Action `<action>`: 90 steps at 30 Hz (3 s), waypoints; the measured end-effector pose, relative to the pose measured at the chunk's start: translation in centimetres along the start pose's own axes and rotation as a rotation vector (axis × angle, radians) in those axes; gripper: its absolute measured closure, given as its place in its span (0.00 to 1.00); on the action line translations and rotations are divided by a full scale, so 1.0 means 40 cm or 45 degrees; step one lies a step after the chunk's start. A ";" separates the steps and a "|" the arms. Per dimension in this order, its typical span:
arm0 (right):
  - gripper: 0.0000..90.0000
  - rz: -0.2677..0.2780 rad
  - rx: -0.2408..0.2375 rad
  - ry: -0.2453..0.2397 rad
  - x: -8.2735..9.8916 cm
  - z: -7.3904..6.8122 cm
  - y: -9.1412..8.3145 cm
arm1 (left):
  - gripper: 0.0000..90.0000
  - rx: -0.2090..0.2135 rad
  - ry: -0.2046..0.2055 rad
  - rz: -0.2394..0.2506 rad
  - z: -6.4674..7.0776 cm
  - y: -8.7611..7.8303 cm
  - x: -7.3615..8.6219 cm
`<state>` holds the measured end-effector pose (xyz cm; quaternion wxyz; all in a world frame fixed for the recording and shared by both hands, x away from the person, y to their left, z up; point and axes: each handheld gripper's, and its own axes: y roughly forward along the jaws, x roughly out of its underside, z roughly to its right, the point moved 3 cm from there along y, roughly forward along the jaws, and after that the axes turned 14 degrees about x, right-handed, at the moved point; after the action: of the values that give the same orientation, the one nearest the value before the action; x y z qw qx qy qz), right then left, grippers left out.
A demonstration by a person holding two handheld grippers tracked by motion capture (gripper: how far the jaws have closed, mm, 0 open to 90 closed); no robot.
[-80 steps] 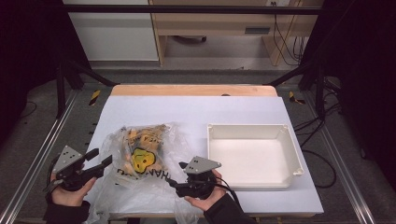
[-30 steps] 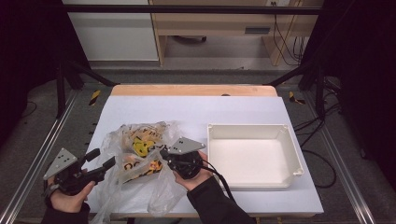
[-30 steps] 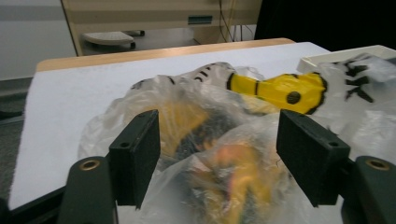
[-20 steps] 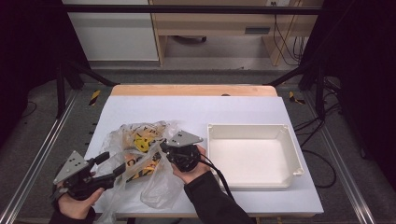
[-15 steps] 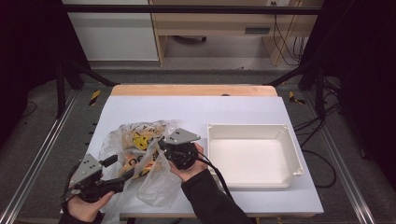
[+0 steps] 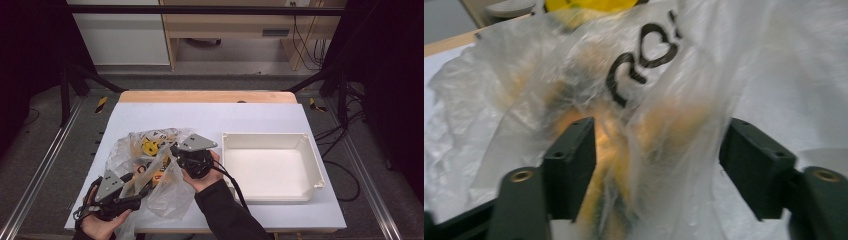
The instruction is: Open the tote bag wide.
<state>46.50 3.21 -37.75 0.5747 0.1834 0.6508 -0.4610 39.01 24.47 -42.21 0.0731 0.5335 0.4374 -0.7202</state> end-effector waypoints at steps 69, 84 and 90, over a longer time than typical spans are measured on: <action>1.00 -0.189 0.218 -0.049 0.146 0.073 0.038 | 0.99 -0.192 -0.079 0.022 -0.210 0.050 -0.034; 1.00 -0.268 0.282 -0.127 0.157 0.038 0.102 | 0.78 -0.141 -0.171 0.079 -0.248 0.032 -0.016; 1.00 -0.252 0.303 -0.123 0.151 0.045 0.089 | 0.59 -0.052 -0.184 0.118 -0.206 -0.021 -0.012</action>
<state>48.65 1.79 -44.50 0.5315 0.1627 0.5781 -0.5974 44.56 30.64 -41.73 0.1488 0.4983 0.4204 -0.7436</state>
